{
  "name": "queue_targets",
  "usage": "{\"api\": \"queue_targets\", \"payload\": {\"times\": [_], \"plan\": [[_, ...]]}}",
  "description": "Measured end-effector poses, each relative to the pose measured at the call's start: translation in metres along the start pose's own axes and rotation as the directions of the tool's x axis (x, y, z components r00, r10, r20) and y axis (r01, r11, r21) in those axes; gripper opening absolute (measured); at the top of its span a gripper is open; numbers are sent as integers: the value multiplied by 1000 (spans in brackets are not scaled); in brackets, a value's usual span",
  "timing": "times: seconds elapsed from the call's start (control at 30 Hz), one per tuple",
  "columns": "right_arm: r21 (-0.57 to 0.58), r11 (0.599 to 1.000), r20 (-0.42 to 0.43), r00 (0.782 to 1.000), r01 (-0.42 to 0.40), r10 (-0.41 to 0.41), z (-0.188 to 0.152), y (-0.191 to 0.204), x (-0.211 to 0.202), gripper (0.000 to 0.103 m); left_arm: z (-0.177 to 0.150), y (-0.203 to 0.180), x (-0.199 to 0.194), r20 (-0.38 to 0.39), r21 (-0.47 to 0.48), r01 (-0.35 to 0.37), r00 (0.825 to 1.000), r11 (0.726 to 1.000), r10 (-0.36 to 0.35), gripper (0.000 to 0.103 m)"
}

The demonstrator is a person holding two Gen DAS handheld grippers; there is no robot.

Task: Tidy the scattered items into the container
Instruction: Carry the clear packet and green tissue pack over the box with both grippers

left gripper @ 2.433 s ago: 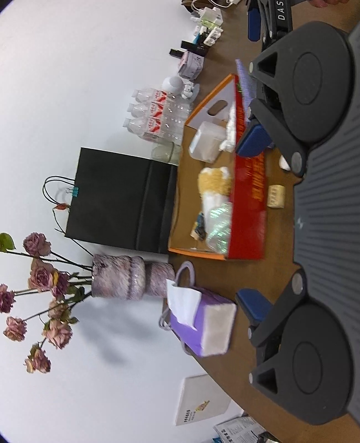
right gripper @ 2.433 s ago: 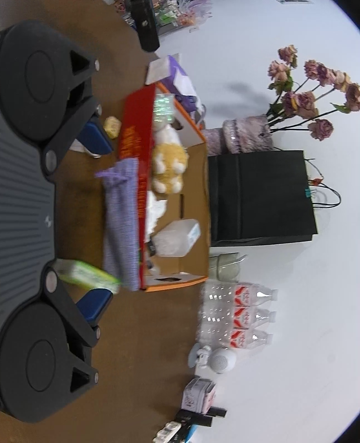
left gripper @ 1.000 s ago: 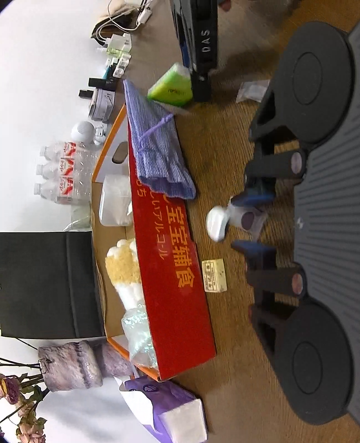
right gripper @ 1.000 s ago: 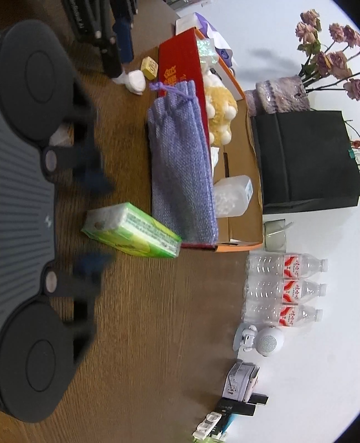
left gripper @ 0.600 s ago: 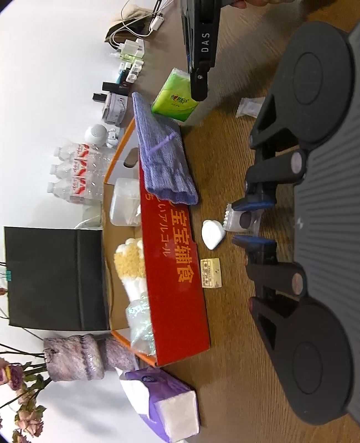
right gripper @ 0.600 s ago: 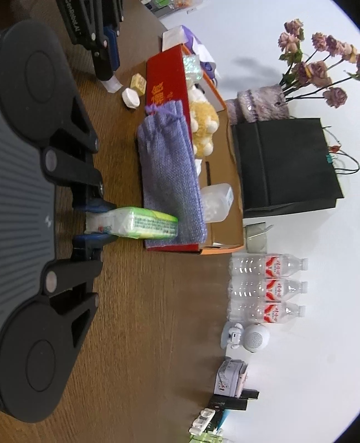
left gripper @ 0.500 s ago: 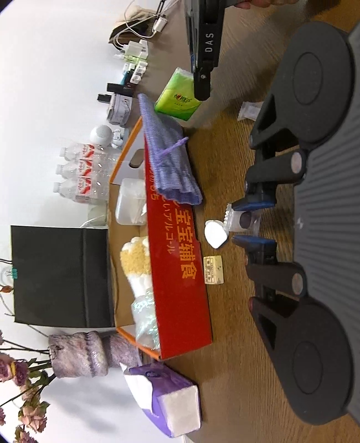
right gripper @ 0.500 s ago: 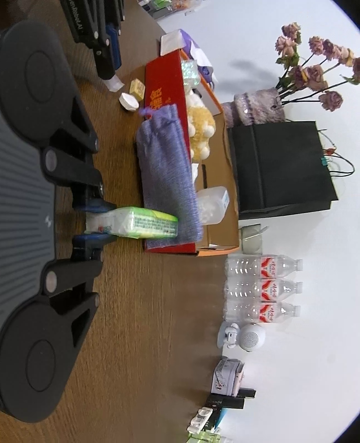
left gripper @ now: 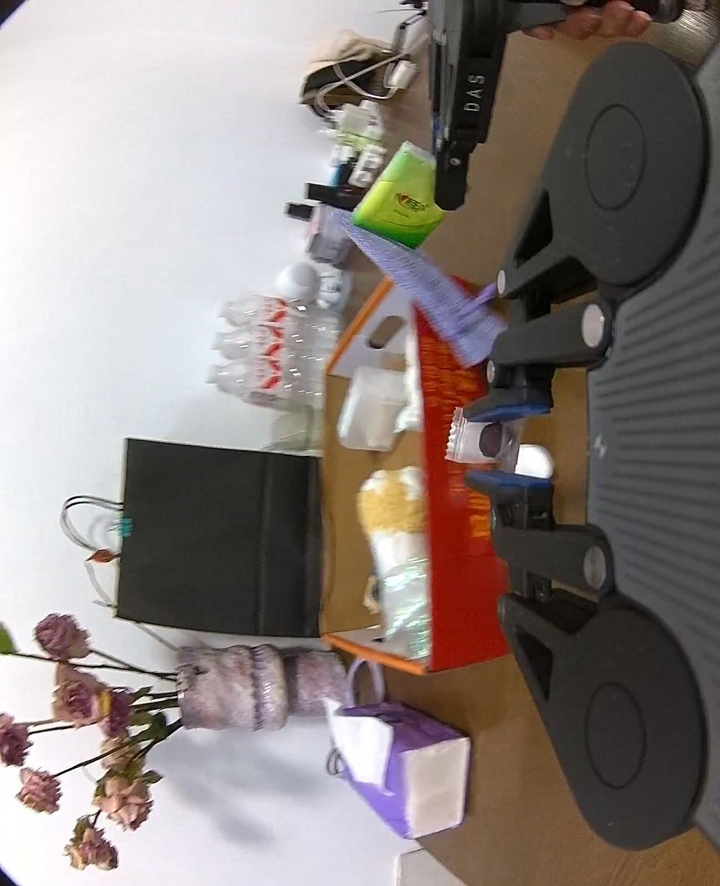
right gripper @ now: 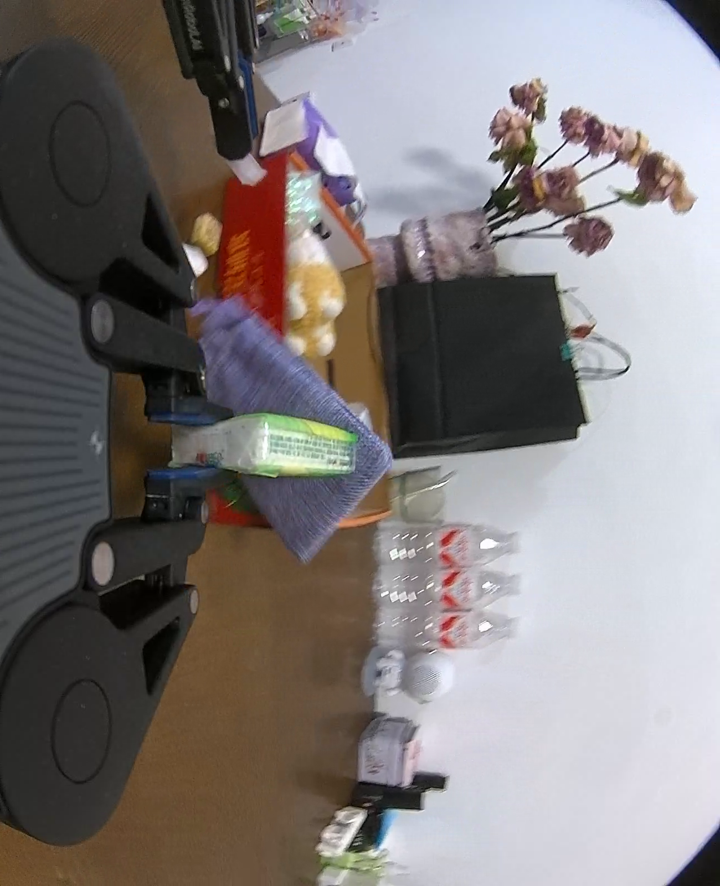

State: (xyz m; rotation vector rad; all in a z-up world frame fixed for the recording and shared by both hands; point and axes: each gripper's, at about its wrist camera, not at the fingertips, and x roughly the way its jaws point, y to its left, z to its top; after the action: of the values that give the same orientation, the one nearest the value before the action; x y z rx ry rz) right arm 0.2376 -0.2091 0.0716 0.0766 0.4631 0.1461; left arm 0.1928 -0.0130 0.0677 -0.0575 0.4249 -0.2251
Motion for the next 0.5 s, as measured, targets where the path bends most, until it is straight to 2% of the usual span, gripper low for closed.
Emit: {"api": "queue_targets", "payload": {"times": [0.27, 0.33, 0.5], "plan": [[-16, 998, 7, 998, -64, 64, 31, 20, 9, 13, 24, 10, -1, 54, -35, 8, 998, 999, -6, 19], [16, 994, -11, 994, -112, 112, 32, 21, 11, 13, 26, 11, 0, 56, -36, 14, 998, 999, -12, 19], [4, 993, -26, 992, -120, 120, 24, 20, 0, 13, 23, 13, 2, 47, -33, 22, 999, 999, -21, 19]]}}
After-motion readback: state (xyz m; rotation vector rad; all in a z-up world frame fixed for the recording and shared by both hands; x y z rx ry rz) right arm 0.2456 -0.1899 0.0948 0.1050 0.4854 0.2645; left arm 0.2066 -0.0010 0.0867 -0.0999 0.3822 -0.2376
